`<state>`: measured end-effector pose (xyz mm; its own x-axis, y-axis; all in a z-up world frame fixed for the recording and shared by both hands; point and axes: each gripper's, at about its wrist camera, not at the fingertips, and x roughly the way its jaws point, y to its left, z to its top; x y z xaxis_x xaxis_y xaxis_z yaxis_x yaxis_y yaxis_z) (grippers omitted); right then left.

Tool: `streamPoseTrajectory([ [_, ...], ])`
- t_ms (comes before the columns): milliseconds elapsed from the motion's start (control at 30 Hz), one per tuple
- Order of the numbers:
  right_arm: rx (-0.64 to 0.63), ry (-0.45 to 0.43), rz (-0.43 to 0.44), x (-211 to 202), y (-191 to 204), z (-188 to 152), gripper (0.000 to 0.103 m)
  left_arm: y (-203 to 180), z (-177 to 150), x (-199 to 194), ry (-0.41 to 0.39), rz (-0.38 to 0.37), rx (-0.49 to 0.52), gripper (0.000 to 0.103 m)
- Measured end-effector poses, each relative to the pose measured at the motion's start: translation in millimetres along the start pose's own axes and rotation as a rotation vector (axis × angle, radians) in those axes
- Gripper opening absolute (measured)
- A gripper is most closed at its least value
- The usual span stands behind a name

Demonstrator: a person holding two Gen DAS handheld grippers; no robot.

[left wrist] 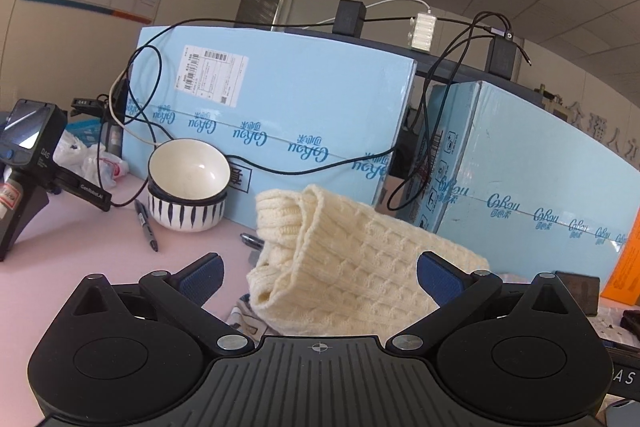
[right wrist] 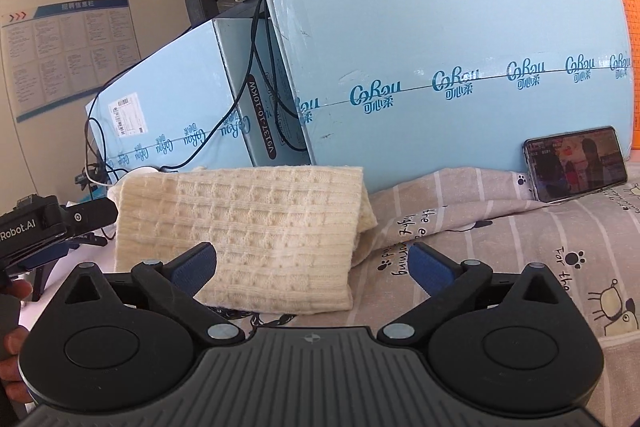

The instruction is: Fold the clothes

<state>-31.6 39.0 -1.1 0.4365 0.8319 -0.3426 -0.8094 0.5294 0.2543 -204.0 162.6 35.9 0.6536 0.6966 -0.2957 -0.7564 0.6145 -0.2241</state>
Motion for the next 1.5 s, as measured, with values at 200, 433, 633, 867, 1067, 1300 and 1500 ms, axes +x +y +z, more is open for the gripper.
streamPoseTrajectory([
  [200,-0.025,0.024,-0.059,0.1,-4.9,-10.9,0.103,-8.2,-17.4,2.3,0.031,0.023,0.063,0.103],
  [433,-0.076,0.056,-0.103,5.4,-4.3,-16.0,0.103,-11.7,-26.0,7.1,0.056,0.008,0.102,0.103],
  [633,-0.119,0.073,-0.116,6.3,2.8,-19.2,0.103,-10.3,-26.5,3.3,0.027,0.026,0.097,0.103],
  [867,-0.130,0.090,-0.129,6.1,6.0,-19.1,0.103,-11.1,-26.9,4.8,0.038,0.026,0.101,0.103],
  [1067,-0.125,0.100,-0.148,7.7,3.8,-20.3,0.103,-14.8,-29.2,5.3,0.050,0.008,0.118,0.103],
  [1300,-0.123,0.101,-0.147,7.0,3.0,-20.6,0.103,-13.7,-29.7,6.5,0.055,0.012,0.113,0.103],
  [1500,-0.123,0.101,-0.134,6.1,3.7,-20.5,0.103,-13.3,-29.3,4.8,0.044,0.016,0.110,0.103],
])
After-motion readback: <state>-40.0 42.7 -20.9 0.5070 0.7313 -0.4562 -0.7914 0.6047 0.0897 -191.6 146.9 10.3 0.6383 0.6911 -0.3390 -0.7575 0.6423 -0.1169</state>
